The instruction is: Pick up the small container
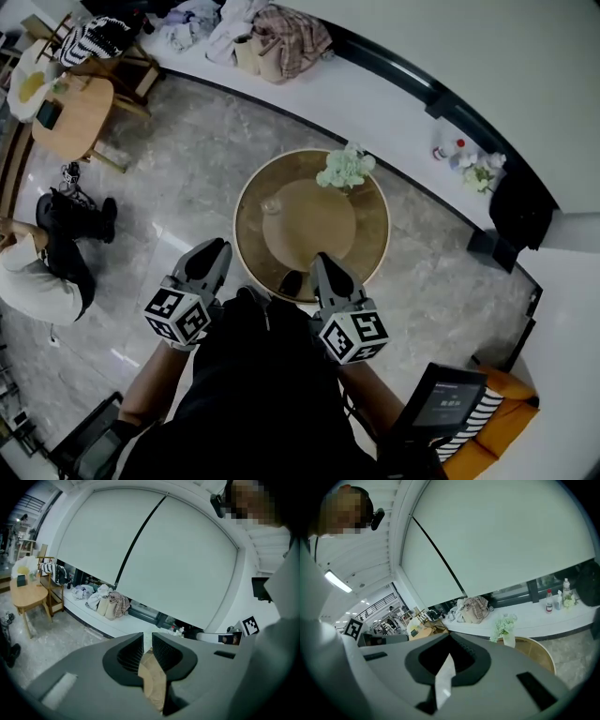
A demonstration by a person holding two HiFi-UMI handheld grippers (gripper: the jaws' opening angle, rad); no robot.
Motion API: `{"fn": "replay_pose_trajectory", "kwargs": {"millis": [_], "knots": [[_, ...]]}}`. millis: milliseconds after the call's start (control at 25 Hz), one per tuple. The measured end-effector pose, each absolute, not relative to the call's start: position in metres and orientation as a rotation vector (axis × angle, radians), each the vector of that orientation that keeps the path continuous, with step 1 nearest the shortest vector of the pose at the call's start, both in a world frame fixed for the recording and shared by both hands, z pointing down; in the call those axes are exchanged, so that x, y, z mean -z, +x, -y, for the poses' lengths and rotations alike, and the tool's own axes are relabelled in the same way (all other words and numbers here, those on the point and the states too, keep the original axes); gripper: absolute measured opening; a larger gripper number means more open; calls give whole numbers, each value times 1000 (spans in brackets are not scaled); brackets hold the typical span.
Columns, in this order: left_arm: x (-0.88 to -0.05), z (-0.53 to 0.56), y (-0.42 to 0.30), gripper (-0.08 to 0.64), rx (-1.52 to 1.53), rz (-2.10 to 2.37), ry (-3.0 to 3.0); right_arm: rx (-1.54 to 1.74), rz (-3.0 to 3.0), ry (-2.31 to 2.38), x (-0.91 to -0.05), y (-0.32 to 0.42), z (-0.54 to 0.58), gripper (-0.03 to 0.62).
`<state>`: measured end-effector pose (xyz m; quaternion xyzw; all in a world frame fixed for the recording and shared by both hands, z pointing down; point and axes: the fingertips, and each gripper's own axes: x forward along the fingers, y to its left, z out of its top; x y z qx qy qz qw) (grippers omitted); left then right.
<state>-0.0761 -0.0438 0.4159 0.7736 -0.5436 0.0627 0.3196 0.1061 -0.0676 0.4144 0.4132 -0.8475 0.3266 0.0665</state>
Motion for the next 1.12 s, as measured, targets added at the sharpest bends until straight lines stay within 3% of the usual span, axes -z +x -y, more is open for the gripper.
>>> {"fn": "replay_pose_trajectory", "kwargs": {"millis": [600, 1120], "knots": [[-491, 77, -104, 51, -273, 1273, 2066, -1062, 2383, 1401, -479, 87, 77, -2], [-556, 116, -87, 52, -427, 1234, 2167, -1122, 2300, 1493, -531, 102, 88, -2]]}}
